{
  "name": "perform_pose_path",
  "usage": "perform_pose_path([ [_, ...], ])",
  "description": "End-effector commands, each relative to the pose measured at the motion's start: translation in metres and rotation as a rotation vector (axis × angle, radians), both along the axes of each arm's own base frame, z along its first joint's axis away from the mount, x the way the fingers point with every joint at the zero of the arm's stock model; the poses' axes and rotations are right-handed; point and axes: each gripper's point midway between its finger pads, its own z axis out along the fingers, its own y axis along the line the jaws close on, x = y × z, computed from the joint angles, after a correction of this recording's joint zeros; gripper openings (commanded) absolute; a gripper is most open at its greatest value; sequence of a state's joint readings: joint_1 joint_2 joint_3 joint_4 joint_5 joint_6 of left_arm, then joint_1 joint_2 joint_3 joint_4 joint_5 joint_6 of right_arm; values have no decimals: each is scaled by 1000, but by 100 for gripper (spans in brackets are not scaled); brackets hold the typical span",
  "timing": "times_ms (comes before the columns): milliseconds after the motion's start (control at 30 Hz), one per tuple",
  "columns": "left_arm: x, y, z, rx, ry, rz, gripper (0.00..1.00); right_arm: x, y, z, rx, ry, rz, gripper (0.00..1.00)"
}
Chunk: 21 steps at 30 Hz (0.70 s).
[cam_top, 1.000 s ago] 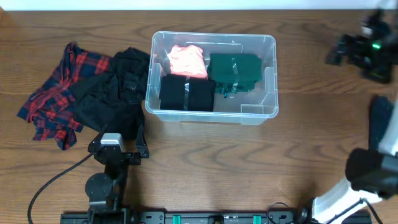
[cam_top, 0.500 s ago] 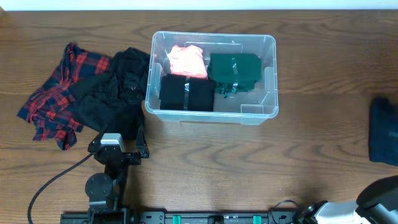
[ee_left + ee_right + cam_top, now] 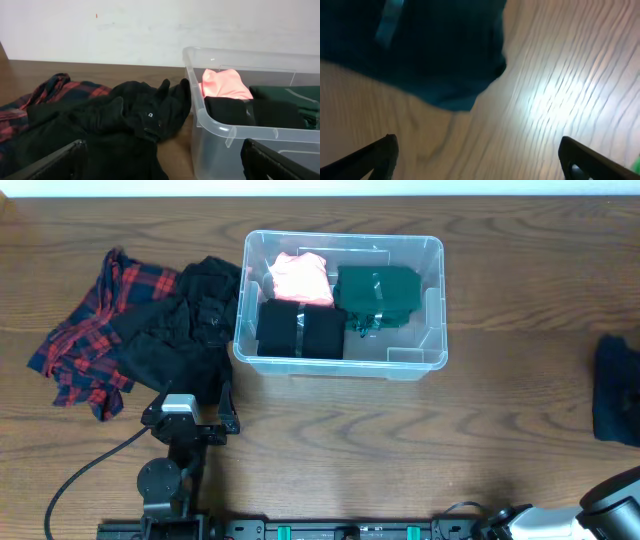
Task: Pack container
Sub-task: 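Move the right gripper to the navy folded cloth at right edge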
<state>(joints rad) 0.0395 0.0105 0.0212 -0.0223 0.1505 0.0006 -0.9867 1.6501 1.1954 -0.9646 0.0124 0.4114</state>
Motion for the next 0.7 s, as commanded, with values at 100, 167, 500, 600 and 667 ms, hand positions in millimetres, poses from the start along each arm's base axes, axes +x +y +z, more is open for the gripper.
perform_pose_path([
  [100, -1, -1, -15, -1, 46, -9, 98, 0, -11, -16, -60, -31, 32, 94],
  [167, -1, -1, -15, -1, 46, -9, 98, 2, -12, -22, -74, -47, 35, 90],
  [500, -1, -1, -15, -1, 45, -9, 98, 6, -13, -45, -114, -92, 38, 74],
  [600, -1, -1, -15, -1, 45, -9, 98, 6, -13, -54, -133, -103, 38, 70],
  [667, -1, -1, -15, -1, 46, -9, 98, 5, -14, -59, -147, -106, 37, 68],
])
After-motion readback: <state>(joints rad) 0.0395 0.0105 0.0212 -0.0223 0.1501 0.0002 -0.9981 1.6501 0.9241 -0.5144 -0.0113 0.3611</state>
